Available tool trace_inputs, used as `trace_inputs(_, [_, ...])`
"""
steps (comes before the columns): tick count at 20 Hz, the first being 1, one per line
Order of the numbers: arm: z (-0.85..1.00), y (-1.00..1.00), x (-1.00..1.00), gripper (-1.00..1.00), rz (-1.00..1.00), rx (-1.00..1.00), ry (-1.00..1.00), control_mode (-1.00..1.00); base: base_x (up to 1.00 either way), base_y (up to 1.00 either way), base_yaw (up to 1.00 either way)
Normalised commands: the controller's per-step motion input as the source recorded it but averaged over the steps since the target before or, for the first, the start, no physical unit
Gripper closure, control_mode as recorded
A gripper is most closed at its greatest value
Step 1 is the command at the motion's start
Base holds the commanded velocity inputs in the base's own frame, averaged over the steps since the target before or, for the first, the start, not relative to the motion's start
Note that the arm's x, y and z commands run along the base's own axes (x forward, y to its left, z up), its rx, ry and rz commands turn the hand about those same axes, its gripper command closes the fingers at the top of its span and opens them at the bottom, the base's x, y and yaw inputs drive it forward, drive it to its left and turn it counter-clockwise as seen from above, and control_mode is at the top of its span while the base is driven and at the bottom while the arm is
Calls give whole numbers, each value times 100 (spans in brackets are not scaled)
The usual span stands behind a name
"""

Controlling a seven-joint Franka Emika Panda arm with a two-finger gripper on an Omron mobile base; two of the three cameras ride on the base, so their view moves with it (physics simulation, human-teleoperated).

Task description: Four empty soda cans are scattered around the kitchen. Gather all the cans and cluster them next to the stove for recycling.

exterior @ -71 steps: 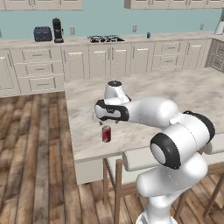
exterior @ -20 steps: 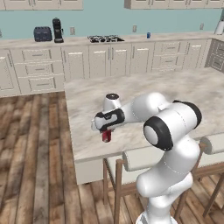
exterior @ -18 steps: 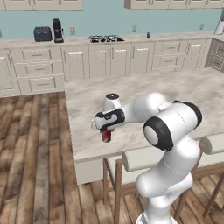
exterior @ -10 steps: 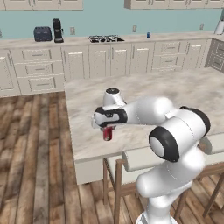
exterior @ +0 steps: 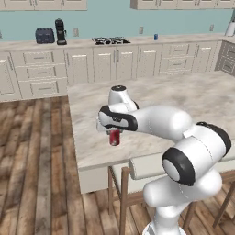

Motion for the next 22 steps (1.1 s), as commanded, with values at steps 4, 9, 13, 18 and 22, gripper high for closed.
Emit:
trace_inputs(4, [0, 0, 0, 100, 0, 0, 0, 100, 0, 7, 0])
trace_inputs(9, [0, 0, 0, 100, 0, 0, 0, 100, 0, 60, -3])
trace_inputs(13, [0, 0, 0, 100, 0, 0, 0, 100, 0, 76, -2])
trace_inputs(18, [0, 0, 0, 100, 0, 0, 0, 100, 0, 81, -1])
trace_inputs(22, [0, 0, 0, 100, 0, 0, 0, 100, 0, 81, -2])
